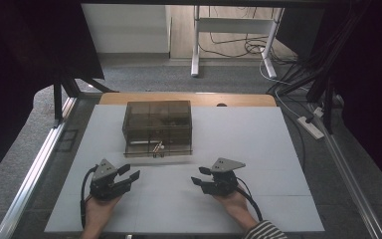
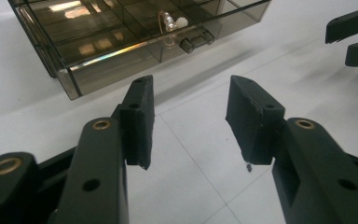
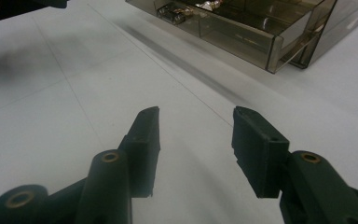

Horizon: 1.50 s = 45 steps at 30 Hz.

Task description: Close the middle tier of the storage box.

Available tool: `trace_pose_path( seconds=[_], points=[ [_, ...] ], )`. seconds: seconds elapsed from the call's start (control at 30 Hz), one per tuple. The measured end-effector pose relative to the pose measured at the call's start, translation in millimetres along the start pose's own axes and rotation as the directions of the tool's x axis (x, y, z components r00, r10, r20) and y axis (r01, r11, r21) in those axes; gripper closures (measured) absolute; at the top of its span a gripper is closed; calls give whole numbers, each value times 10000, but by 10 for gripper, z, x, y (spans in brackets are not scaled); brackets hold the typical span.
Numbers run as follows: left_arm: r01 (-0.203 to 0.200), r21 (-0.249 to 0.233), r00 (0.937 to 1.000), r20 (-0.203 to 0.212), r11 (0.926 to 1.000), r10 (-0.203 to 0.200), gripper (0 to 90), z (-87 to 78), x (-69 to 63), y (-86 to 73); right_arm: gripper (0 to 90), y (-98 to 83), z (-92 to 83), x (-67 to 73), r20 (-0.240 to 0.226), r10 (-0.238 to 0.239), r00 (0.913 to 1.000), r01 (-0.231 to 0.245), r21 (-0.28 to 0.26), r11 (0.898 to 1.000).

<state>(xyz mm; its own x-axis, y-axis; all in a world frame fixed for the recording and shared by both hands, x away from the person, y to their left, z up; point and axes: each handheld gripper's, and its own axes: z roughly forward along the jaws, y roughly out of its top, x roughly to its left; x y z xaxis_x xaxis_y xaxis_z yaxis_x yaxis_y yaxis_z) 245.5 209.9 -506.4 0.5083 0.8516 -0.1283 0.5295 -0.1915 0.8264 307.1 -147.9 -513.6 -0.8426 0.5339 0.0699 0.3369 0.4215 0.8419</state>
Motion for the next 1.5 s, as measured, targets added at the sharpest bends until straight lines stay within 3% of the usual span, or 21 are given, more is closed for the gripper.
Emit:
trace_pose_path(
  seconds=[0.33,0.67,0.97,1.5],
  points=[
    [-111,614,9997,-193,9981,123,613,96,77,124,647,157,120,-66,-128,126,9998,-118,610,9981],
    [333,1061,9983,-516,9938,-279,731,200,211,209,761,307,255,-155,46,-36,10000,29,1305,9914],
    [698,1541,9953,-772,9856,-584,853,313,318,244,834,419,365,-263,155,171,9997,-194,1659,9860],
    [952,1850,9913,-1069,9781,-763,887,418,402,267,882,504,491,-364,291,544,9981,-589,1853,9809]
  ],
)
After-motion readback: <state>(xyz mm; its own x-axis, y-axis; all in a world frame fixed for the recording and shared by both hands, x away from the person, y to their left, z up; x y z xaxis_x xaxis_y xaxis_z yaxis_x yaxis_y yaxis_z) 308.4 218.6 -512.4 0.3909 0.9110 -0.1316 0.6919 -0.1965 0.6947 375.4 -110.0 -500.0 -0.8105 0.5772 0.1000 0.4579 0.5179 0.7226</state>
